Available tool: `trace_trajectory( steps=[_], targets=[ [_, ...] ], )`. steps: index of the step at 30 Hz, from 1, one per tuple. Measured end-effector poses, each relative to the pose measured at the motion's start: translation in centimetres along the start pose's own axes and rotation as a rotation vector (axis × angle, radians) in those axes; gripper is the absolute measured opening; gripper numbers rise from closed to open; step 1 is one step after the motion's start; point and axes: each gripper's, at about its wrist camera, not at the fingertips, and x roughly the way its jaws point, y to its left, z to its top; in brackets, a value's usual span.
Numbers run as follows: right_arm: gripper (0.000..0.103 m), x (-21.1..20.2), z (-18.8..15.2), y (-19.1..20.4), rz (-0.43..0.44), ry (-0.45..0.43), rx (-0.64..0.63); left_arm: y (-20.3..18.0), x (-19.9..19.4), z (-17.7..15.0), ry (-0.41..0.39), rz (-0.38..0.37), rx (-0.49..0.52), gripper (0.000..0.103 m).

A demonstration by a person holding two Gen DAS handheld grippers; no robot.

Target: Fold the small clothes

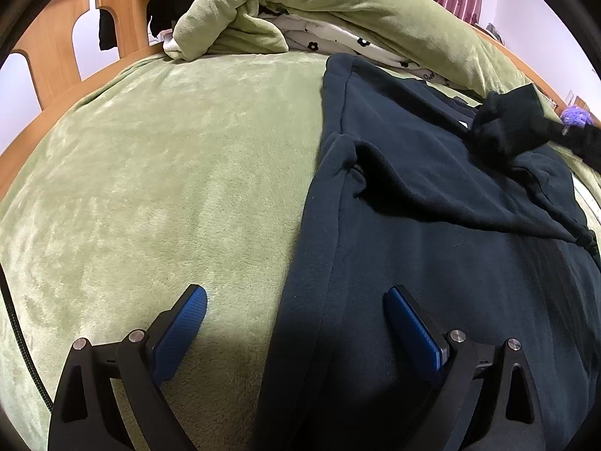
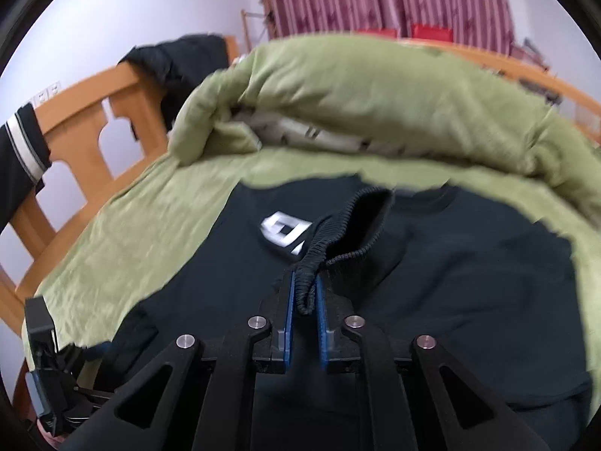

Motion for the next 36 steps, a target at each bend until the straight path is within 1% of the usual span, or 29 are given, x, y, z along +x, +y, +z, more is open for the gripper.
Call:
trace_trajectory(
  steps=[1, 2, 4, 6, 8, 10, 12, 13, 16, 17, 19, 22, 24, 25, 29, 31, 33, 35, 36],
  targets=[
    [0.021, 0.3, -0.5, -0.1, 0.001, 0.017, -0.004, 0.0, 0.0, 0.0, -0.001, -0.002, -0.001, 0.097],
    [0.032, 0.3, -0.9, -0.3, -0.006, 0.026, -0.007, 0.0, 0.0, 0.0, 0.0, -0.003, -0.002, 0.097],
    [0.041, -0.6, -1.7, -1.3, -0.024, 0.013, 0.003, 0.0, -0.1, 0.0, -0.003, -0.008, -0.004, 0.096],
    [0.044, -2.3, -2.4, -3.2, -0.035, -0.022, 0.03, 0.0, -0.3, 0.1, -0.008, -0.025, -0.009, 0.095],
    [0.055, -4.3, -3.1, -5.5, -0.068, -0.052, 0.06, -0.1, -0.7, 0.2, -0.018, -0.048, -0.002, 0.095],
    [0.056, -6.0, -3.8, -7.7, -0.107, -0.074, 0.086, -0.7, -1.6, 0.5, -0.043, -0.063, 0.019, 0.094],
    [0.056, -7.7, -4.7, -10.6, -0.153, -0.084, 0.112, -2.1, -2.9, 1.1, -0.076, -0.075, 0.056, 0.094],
    [0.056, -8.6, -5.3, -12.4, -0.19, -0.085, 0.125, -2.7, -3.3, 1.4, -0.087, -0.082, 0.064, 0.094],
    [0.056, -10.6, -6.5, -16.5, -0.289, -0.09, 0.184, -5.3, -4.5, 2.9, -0.103, -0.141, 0.08, 0.094],
    [0.056, -11.1, -6.8, -17.7, -0.312, -0.089, 0.204, -6.6, -4.8, 3.6, -0.108, -0.161, 0.096, 0.094],
    [0.056, -11.7, -7.8, -20.1, -0.365, -0.074, 0.242, -9.1, -5.0, 4.5, -0.128, -0.172, 0.133, 0.094],
    [0.056, -11.8, -9.2, -22.6, -0.406, -0.04, 0.255, -12.3, -4.8, 5.6, -0.151, -0.184, 0.174, 0.092],
    [0.056, -11.6, -10.2, -23.8, -0.428, -0.029, 0.27, -14.2, -4.4, 6.1, -0.143, -0.203, 0.187, 0.091],
    [0.056, -11.5, -10.7, -24.4, -0.421, -0.021, 0.28, -15.0, -4.2, 6.2, -0.14, -0.211, 0.195, 0.088],
    [0.056, -11.4, -12.2, -25.9, -0.356, -0.019, 0.323, -18.2, -3.2, 6.9, -0.144, -0.22, 0.232, 0.084],
    [0.056, -11.2, -12.4, -26.4, -0.332, -0.017, 0.345, -19.5, -2.5, 7.2, -0.148, -0.212, 0.246, 0.08],
    [0.056, -11.1, -12.5, -26.8, -0.314, -0.019, 0.363, -20.5, -1.6, 7.6, -0.152, -0.196, 0.25, 0.078],
    [0.056, -11.2, -12.6, -26.7, -0.305, -0.025, 0.369, -21.2, -0.7, 7.9, -0.149, -0.177, 0.245, 0.071],
    [0.056, -11.2, -12.6, -26.7, -0.303, -0.026, 0.369, -21.5, -0.3, 8.1, -0.145, -0.164, 0.243, 0.063]
  ],
)
